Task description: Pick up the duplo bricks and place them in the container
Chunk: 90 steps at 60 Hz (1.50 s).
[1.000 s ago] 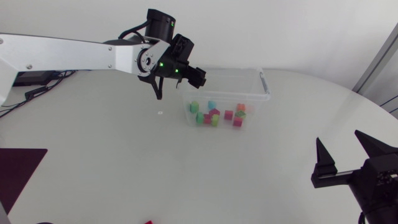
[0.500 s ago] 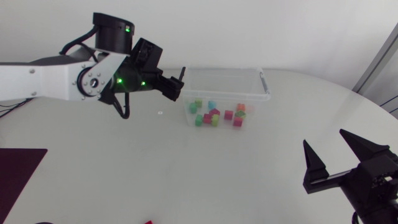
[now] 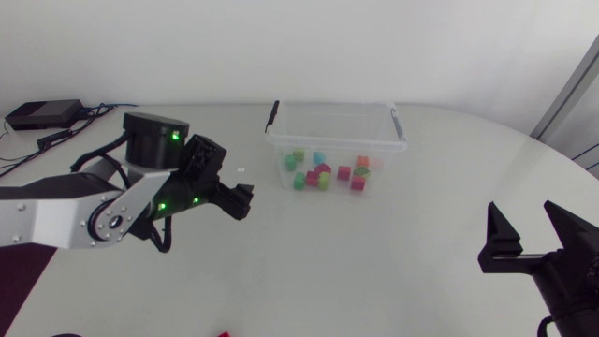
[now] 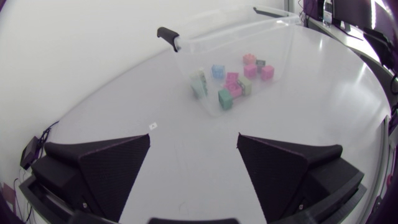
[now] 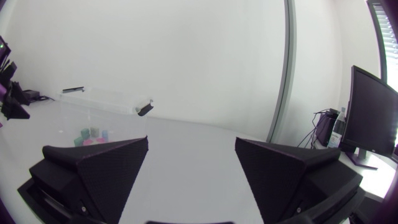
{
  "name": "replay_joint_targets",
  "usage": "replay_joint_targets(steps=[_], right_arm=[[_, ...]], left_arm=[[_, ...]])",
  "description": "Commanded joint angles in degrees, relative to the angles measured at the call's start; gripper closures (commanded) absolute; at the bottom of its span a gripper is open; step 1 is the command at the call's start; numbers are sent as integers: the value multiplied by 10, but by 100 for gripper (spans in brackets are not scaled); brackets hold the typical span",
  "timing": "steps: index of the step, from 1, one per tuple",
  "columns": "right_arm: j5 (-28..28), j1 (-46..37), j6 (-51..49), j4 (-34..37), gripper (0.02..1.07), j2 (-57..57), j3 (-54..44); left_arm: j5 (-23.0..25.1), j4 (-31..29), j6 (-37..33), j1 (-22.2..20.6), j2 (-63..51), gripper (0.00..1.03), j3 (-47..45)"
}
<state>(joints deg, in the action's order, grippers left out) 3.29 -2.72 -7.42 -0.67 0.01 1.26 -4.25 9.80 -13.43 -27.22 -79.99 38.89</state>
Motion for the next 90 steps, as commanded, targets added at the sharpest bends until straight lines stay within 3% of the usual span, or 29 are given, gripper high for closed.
replay_joint_targets(steps=[1,12,18,29,34,43,55,63,76,90], right_arm=[[6,-9,21,-10,6,3,-15],[2,-4,45,-9,6,3,-15],[-2,-3,47,-2,6,3,-15],[-11,-1,50,1,6,3,-14],[-11,-3,57,1,6,3,-14],[-11,-2,59,1,6,3,-14],[-12,-2,57,1,6,3,-14],[-12,-2,56,2,6,3,-14],[-12,-2,56,2,6,3,-14],[-12,-2,56,2,6,3,-14]], left_arm=[[-15,16,-4,-12,23,5,-39],[-60,28,-2,-59,35,5,-93],[-66,-8,-27,-101,73,5,-125],[-54,-196,-75,-119,164,5,-124],[-8,-282,-78,-121,222,5,-128],[6,-320,-64,-139,246,5,-143],[9,-387,-57,-187,220,5,-148],[12,-428,-60,-191,207,5,-131],[67,-496,-70,-210,148,5,-78],[72,-495,-61,-232,47,5,-39]])
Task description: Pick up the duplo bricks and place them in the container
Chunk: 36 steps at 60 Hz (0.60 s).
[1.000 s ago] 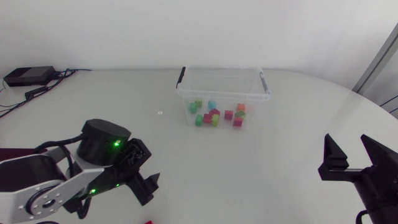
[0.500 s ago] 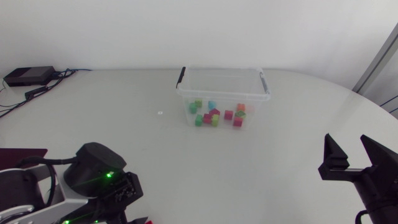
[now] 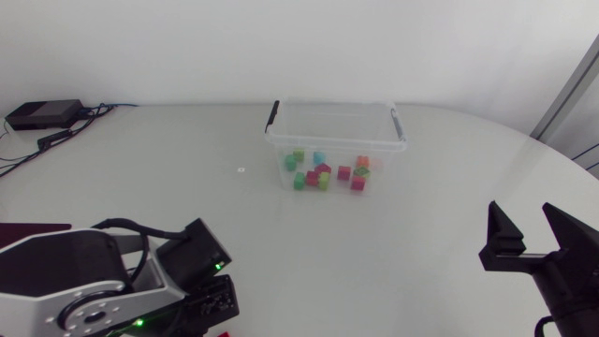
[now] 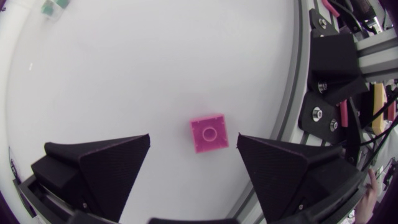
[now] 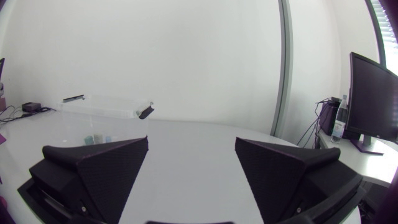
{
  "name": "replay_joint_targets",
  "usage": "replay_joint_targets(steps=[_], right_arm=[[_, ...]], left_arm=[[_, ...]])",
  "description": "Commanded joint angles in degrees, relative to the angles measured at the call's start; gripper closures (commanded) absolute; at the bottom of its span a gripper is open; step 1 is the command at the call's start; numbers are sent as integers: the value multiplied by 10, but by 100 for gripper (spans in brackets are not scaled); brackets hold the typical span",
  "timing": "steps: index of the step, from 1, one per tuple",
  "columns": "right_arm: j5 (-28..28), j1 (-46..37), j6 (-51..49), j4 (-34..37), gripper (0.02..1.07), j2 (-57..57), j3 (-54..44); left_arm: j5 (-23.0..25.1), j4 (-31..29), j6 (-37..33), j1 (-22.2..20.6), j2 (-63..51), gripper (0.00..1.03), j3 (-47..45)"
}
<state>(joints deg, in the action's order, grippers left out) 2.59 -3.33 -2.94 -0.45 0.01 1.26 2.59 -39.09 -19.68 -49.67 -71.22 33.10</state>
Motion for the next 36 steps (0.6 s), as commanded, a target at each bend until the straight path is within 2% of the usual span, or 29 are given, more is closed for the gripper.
replay_joint_targets(steps=[1,10,15,19,23,25,36], right_arm=[[-5,4,11,-1,6,3,-14],[-5,4,11,0,6,3,-14],[-5,4,11,0,6,3,-14],[-5,4,11,0,6,3,-14],[-5,4,11,0,6,3,-14],[-5,3,11,0,6,3,-14],[-5,3,11,0,6,3,-14]], left_arm=[[4,-6,3,-10,-52,6,21],[15,-4,9,-20,-112,6,30],[15,6,9,-18,-131,14,30],[16,21,9,-13,-135,37,30],[16,36,12,-1,-129,79,37],[17,40,12,5,-126,92,41],[30,45,8,20,-91,97,35]])
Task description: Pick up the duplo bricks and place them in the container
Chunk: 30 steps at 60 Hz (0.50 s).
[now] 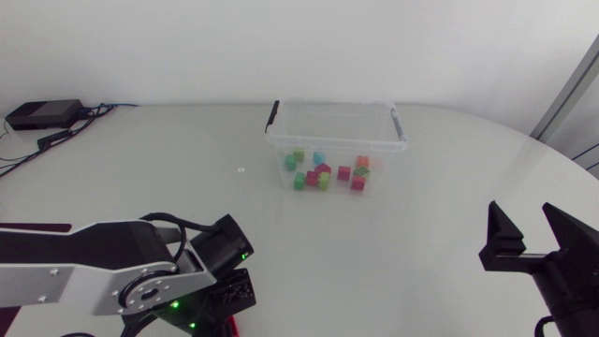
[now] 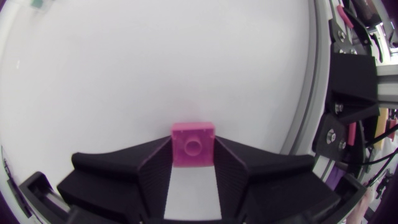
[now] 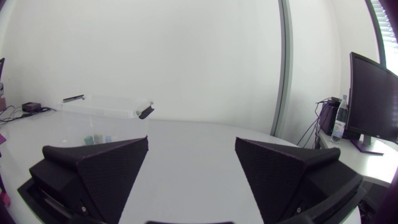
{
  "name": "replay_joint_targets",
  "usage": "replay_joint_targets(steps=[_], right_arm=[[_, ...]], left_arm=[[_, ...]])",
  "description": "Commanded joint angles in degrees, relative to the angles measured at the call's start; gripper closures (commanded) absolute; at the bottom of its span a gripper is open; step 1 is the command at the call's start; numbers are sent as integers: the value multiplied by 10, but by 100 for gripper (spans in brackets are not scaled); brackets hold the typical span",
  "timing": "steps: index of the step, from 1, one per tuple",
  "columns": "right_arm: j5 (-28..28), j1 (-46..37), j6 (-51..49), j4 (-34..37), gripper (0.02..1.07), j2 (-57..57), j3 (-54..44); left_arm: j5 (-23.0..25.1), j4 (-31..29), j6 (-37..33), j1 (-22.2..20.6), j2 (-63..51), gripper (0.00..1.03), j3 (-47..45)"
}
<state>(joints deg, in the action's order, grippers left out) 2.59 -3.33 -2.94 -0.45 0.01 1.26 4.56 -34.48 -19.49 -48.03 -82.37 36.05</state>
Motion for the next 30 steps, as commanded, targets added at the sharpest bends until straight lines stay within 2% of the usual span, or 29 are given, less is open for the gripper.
replay_joint_targets(steps=[1,11,21,30], right_arm=[[-5,4,11,0,6,3,-14],[-5,4,11,0,6,3,-14],[-6,3,11,0,6,3,-14],[-5,4,11,0,6,3,-14]], left_arm=[[11,-1,6,5,24,97,6],[25,-9,-6,44,91,97,43],[39,-9,-14,96,100,97,133],[45,48,0,129,48,97,238]])
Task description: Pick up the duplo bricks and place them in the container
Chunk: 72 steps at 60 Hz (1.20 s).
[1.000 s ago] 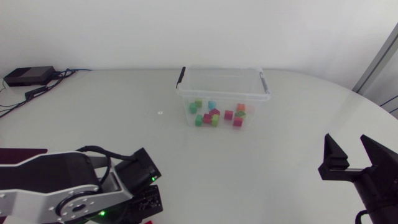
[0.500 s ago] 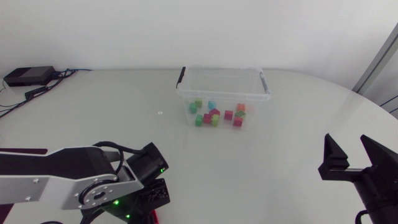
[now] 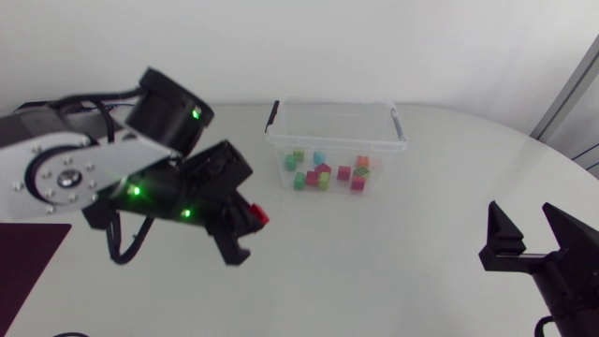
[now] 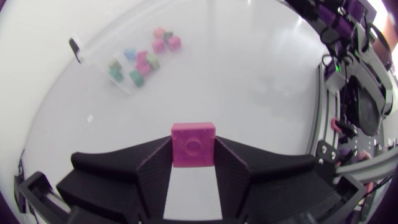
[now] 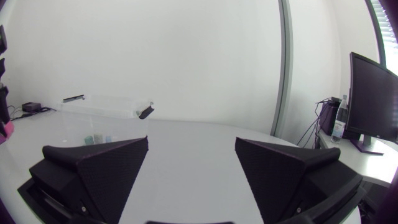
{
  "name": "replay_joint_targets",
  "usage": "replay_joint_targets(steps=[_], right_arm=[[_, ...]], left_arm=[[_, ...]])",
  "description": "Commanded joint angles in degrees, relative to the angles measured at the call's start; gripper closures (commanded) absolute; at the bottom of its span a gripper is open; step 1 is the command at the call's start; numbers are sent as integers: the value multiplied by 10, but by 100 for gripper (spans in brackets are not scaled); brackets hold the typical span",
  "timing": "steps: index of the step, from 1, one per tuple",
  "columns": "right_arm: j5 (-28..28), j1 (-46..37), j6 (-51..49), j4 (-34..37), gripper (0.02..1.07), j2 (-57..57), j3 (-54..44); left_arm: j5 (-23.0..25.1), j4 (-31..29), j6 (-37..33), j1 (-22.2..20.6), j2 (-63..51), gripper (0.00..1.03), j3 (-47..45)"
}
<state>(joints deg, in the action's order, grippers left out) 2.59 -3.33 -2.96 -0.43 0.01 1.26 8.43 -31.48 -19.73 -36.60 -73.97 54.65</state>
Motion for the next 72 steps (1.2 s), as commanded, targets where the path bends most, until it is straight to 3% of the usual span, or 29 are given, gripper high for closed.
replay_joint_targets(steps=[1,23,53,58,64,67,72], right_arm=[[-5,4,11,0,6,3,-14],[-6,4,11,0,6,3,-14],[-5,4,11,0,6,3,-14],[-6,4,11,0,6,3,-14],[-5,4,11,0,6,3,-14],[-6,3,11,0,6,3,-14],[-5,4,11,0,6,3,-14]], left_arm=[[6,27,8,19,-42,97,61],[9,207,95,79,-205,97,193],[-49,308,108,73,-340,93,302],[-52,310,108,75,-358,82,317],[-54,310,107,79,-385,37,336],[-58,310,107,79,-391,19,340],[-65,310,107,81,-391,4,340]])
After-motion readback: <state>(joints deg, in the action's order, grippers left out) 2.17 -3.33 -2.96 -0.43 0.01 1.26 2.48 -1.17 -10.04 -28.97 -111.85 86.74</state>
